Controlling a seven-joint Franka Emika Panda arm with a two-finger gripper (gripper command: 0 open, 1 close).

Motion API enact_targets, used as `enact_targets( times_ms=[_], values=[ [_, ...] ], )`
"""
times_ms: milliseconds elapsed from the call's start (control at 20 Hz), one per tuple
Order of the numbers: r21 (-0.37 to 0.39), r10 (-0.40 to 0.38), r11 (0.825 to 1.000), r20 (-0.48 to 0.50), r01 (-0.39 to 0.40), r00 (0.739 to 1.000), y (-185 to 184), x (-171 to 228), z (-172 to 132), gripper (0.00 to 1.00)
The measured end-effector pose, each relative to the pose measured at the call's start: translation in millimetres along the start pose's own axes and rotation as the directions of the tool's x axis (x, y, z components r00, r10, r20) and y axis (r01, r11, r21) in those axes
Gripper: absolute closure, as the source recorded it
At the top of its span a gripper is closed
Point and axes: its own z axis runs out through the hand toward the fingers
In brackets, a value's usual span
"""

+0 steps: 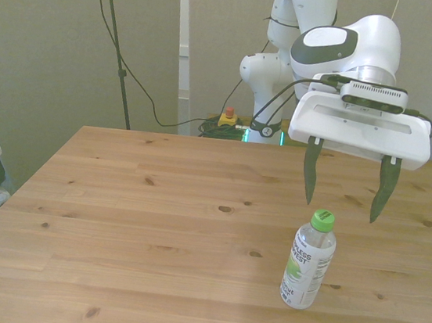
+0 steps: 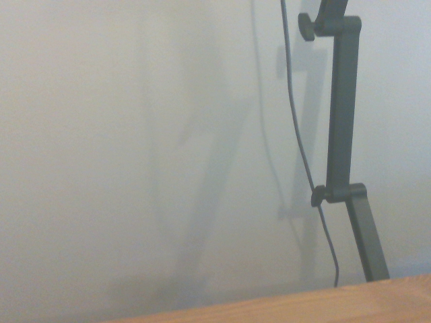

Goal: Stand the water bottle

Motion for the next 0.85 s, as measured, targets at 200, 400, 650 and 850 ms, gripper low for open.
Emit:
enact_targets(
  times_ms=[200,400,650,850],
  values=[
    [-0.081,-0.027,0.996,0.078,0.033,0.997,3,0,-34,0.0],
    [-0.187,-0.053,0.979,0.171,0.085,0.984,3,-8,-72,0.0],
    [-0.309,-0.08,0.937,0.274,0.166,0.959,14,-49,-78,0.0],
    [-0.367,-0.103,0.901,0.338,0.231,0.936,28,-86,-76,0.0]
  ],
)
